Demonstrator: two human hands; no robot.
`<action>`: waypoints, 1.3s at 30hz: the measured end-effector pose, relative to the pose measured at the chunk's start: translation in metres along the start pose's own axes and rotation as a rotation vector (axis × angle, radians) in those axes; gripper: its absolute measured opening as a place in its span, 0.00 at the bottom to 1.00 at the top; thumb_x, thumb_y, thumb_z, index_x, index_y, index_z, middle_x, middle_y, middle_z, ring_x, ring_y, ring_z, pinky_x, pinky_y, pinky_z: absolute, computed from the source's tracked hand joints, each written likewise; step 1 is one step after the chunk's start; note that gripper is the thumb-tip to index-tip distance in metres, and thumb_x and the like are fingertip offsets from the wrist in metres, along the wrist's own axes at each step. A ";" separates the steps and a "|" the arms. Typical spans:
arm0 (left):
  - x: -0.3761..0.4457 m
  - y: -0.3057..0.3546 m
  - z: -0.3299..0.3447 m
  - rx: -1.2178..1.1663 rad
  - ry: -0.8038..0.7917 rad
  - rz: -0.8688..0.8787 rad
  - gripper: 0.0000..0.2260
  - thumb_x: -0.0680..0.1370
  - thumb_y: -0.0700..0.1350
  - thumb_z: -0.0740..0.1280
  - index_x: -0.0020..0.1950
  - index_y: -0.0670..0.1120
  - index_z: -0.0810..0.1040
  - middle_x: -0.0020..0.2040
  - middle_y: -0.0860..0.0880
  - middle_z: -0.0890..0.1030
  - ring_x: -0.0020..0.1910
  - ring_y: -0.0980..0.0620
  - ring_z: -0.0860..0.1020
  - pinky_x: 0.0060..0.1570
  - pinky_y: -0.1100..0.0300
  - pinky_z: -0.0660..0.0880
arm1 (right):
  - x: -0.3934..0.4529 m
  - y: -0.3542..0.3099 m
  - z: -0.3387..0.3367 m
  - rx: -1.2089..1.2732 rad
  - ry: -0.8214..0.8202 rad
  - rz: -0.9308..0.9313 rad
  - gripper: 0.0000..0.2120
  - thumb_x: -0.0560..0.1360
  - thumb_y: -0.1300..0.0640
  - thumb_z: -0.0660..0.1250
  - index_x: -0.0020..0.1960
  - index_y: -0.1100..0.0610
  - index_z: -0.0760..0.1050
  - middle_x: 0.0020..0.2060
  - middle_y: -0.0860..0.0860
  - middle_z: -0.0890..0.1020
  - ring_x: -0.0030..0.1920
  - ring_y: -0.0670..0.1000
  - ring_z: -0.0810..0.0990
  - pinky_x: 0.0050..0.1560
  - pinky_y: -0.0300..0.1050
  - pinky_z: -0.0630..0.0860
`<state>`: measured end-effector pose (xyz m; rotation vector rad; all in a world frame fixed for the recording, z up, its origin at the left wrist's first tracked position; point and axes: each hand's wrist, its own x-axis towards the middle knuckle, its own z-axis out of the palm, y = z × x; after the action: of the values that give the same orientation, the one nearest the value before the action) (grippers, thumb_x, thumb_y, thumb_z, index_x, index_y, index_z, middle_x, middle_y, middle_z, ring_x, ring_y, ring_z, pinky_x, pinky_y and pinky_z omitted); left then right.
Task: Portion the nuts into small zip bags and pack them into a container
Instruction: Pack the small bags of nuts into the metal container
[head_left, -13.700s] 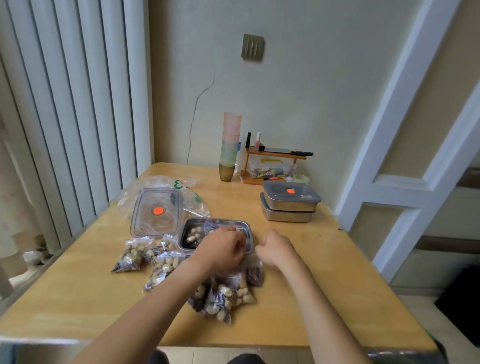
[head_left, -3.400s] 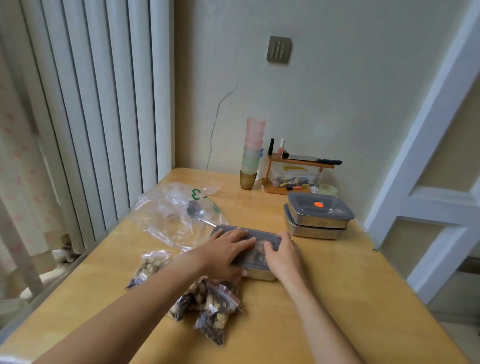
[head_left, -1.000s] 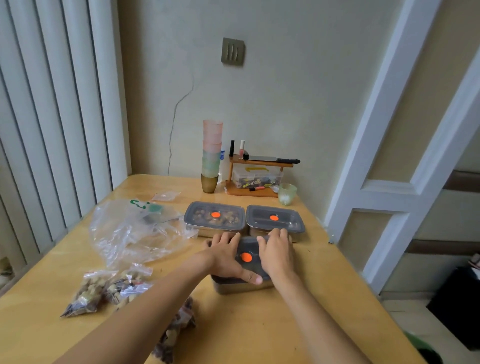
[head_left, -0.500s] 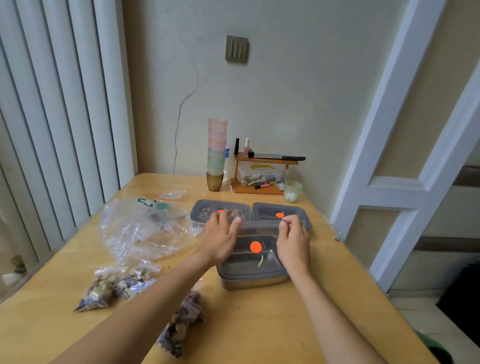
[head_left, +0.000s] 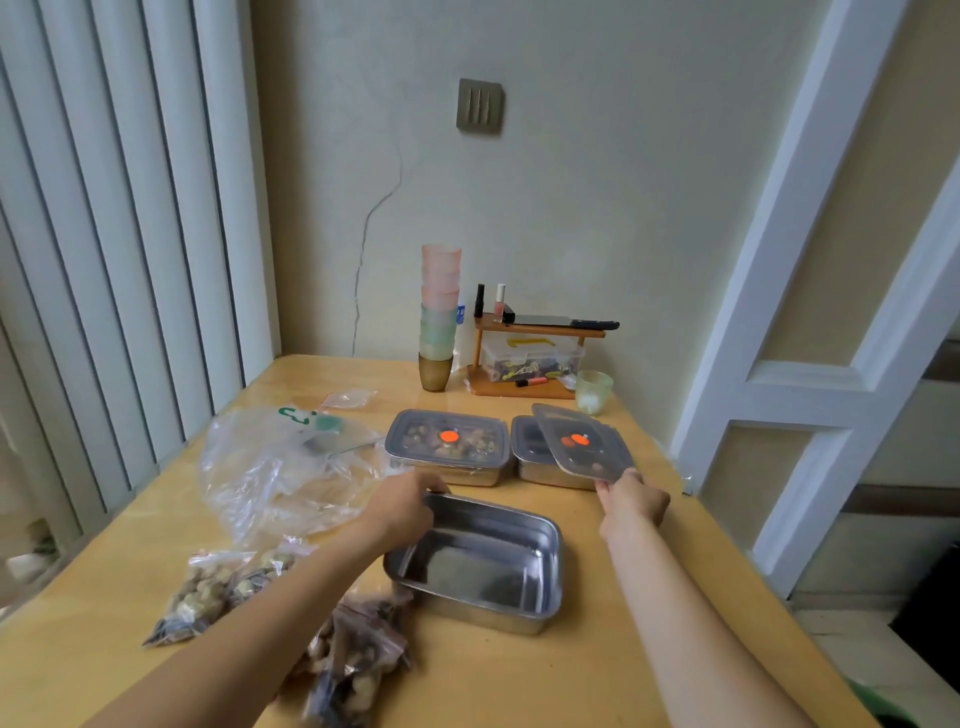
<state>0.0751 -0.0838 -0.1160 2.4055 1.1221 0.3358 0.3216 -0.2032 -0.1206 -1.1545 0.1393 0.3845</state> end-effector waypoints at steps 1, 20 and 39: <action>0.000 -0.004 -0.002 0.012 -0.002 0.011 0.21 0.76 0.33 0.61 0.65 0.49 0.80 0.63 0.46 0.81 0.61 0.46 0.78 0.57 0.58 0.74 | 0.002 0.002 0.001 -0.008 -0.045 -0.001 0.12 0.85 0.62 0.58 0.66 0.64 0.74 0.59 0.60 0.82 0.42 0.54 0.86 0.52 0.47 0.82; -0.055 -0.028 -0.042 0.230 0.076 -0.055 0.11 0.80 0.44 0.60 0.38 0.43 0.69 0.45 0.42 0.78 0.45 0.43 0.77 0.41 0.54 0.70 | -0.158 0.028 0.014 -0.967 -1.035 -0.771 0.06 0.80 0.53 0.68 0.45 0.48 0.82 0.43 0.44 0.83 0.45 0.44 0.80 0.48 0.43 0.76; -0.103 -0.053 -0.069 -0.060 0.009 0.036 0.07 0.79 0.44 0.62 0.50 0.45 0.80 0.50 0.47 0.84 0.51 0.46 0.80 0.55 0.52 0.77 | -0.192 0.023 0.020 -1.023 -1.057 -0.587 0.14 0.86 0.47 0.58 0.50 0.56 0.75 0.41 0.51 0.79 0.41 0.51 0.77 0.44 0.49 0.72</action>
<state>-0.0532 -0.1126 -0.0853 2.3767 1.0584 0.3874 0.1334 -0.2197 -0.0743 -1.7377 -1.4357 0.5006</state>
